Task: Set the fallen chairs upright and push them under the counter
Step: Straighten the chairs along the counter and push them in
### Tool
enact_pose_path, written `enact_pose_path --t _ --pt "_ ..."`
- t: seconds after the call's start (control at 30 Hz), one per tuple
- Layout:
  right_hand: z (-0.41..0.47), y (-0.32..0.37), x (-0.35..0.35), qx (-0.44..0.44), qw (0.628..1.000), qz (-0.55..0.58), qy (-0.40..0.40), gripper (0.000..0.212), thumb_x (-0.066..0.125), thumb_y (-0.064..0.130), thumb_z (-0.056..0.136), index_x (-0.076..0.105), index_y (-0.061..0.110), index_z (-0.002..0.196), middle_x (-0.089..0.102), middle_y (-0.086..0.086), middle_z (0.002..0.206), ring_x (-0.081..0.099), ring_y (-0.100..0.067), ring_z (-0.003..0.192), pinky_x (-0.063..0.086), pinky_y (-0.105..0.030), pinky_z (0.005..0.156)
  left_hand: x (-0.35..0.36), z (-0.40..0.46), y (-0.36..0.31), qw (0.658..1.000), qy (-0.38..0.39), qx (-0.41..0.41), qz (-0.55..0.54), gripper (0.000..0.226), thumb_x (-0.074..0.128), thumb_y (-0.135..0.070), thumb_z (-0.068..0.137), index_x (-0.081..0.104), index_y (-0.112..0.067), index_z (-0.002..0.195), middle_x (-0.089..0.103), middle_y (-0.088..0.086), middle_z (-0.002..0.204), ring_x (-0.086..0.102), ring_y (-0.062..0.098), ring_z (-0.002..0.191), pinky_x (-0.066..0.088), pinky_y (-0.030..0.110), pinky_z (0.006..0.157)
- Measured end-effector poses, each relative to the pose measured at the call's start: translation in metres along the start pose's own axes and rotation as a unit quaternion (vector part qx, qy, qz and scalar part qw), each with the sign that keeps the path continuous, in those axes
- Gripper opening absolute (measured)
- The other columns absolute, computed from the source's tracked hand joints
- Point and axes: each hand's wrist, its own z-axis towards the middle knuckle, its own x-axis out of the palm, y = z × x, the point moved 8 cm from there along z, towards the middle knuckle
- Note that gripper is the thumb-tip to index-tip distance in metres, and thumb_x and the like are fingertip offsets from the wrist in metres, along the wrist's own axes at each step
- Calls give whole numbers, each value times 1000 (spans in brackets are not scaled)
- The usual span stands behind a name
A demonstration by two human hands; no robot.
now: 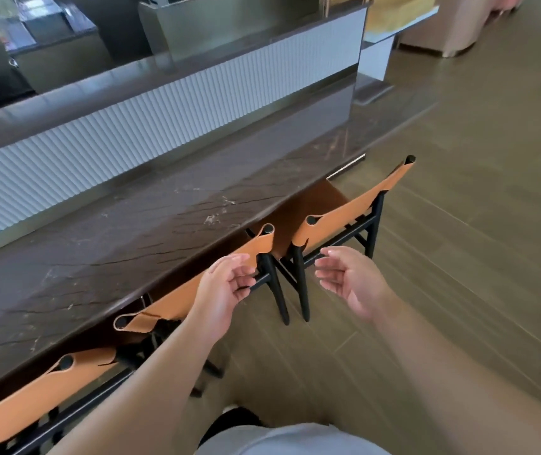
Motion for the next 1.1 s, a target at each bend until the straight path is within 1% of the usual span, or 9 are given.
enact_pose_path --t 0.07,0.17,0.33,0.53,0.7,0.83,0.93,1.03,1.1 --pt "4 1 -12 1 1000 -6 -6 20 53 22 100 67 13 111 71 -11 99 68 -24 92 55 -40 89 6 5 -1 1000 -11 3 -1 26 64 -23 91 65 -11 114 69 3 86 65 18 78 49 33 79" --pt "14 0 -20 6 1000 -1 -4 19 53 22 100 67 13 111 71 -11 100 68 -25 92 55 -40 89 18 19 -1 1000 -8 3 15 22 65 -22 91 67 -12 111 69 3 85 65 18 77 49 34 81" --pt "33 9 -27 10 1000 -16 -1 19 53 21 100 66 12 110 73 -8 94 68 -24 91 55 -42 92 47 55 1 1000 -8 -10 -4 23 63 -20 92 67 -10 112 68 5 85 63 18 75 49 31 76" --pt "72 43 -50 9 997 -80 -15 19 52 21 100 67 12 107 73 -6 90 68 -21 85 56 -37 84 84 116 18 997 -15 -61 -41 27 63 -18 92 67 -8 117 70 6 83 63 18 69 49 29 68" --pt "123 66 -47 15 993 -113 -8 17 52 20 100 66 11 104 72 -5 86 66 -18 79 53 -34 75 100 160 24 995 -26 -81 -47 17 61 -17 94 69 -10 107 71 6 82 63 18 69 49 31 73" --pt "162 76 -32 31 991 -127 7 15 55 20 98 67 12 103 72 -5 89 66 -18 79 53 -35 77 105 190 26 994 -43 -97 -36 10 62 -17 94 70 -13 99 71 5 79 62 16 65 48 28 68" --pt "183 83 -25 36 990 -137 15 17 54 19 98 66 11 105 72 -5 91 66 -18 80 53 -34 79 109 208 29 995 -40 -87 -18 13 58 -16 97 71 -15 95 72 3 78 63 14 64 48 27 65" --pt "202 86 -22 48 989 -140 14 16 54 18 98 67 12 103 73 -4 89 66 -18 78 53 -35 78 115 219 32 996 -33 -85 -4 16 57 -15 97 72 -15 94 71 3 81 63 15 67 46 28 67" --pt "211 86 -22 60 987 -148 9 15 54 17 98 68 12 103 73 -5 89 66 -19 79 53 -35 78 121 220 35 996 -30 -85 20 16 56 -14 97 72 -17 97 71 1 83 63 16 75 46 31 74"
